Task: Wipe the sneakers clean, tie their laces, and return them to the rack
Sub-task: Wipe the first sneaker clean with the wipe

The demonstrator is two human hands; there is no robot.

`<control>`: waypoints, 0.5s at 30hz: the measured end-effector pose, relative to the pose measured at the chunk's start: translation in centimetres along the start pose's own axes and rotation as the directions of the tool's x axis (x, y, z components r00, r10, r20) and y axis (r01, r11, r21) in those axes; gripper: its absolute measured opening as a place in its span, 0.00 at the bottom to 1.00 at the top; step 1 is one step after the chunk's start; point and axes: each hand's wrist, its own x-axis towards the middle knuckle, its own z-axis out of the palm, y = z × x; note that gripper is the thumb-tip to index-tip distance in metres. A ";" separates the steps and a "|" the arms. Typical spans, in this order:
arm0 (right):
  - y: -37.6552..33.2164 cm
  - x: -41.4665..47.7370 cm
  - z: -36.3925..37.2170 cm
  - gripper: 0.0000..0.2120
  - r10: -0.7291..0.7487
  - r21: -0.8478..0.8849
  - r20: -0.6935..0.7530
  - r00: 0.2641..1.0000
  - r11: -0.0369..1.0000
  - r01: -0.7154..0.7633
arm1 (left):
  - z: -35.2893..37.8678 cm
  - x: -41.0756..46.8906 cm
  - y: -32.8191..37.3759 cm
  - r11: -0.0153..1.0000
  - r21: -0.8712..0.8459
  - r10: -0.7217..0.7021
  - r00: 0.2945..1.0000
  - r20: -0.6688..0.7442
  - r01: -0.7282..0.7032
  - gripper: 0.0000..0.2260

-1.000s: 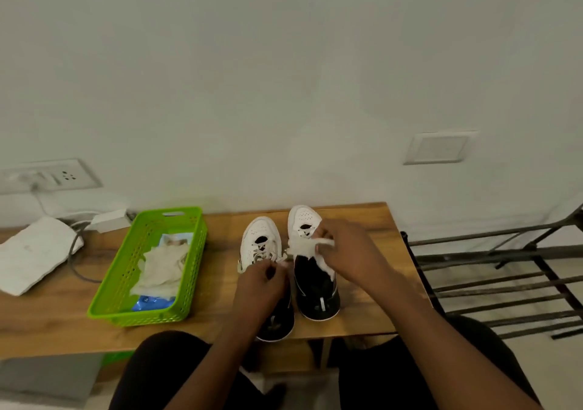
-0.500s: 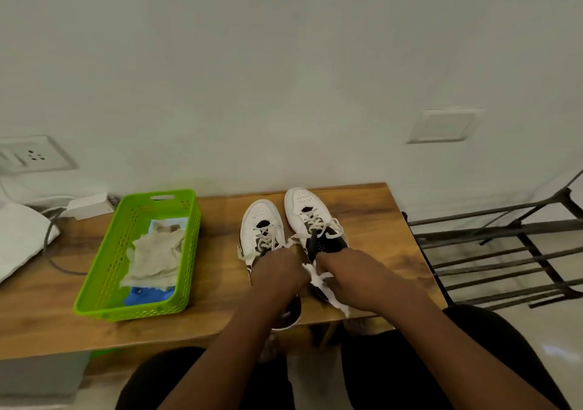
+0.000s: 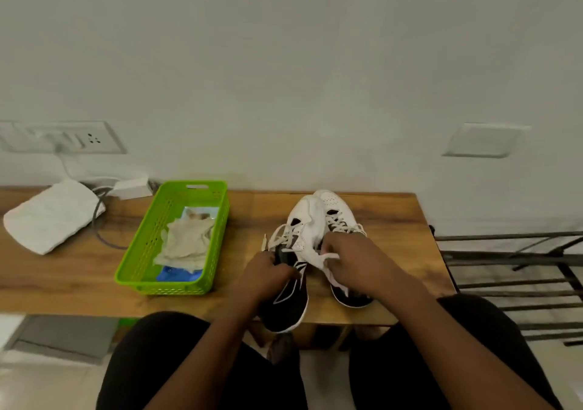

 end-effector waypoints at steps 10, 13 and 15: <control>1.0 2.1 3.8 0.10 -0.135 -0.145 0.320 0.938 0.971 0.189 | -1.4 2.7 -0.9 0.983 -0.002 -0.182 0.966 -0.186 0.184 0.25; 1.3 2.4 4.3 0.10 -0.044 -0.162 0.232 0.972 0.983 0.083 | -2.8 2.8 -1.0 0.963 -0.199 -0.222 0.952 -0.210 0.181 0.24; 2.0 2.5 4.3 0.09 0.009 -0.171 0.169 0.986 0.985 0.021 | -3.0 2.3 -0.2 0.931 -0.345 -0.211 0.949 -0.234 0.122 0.28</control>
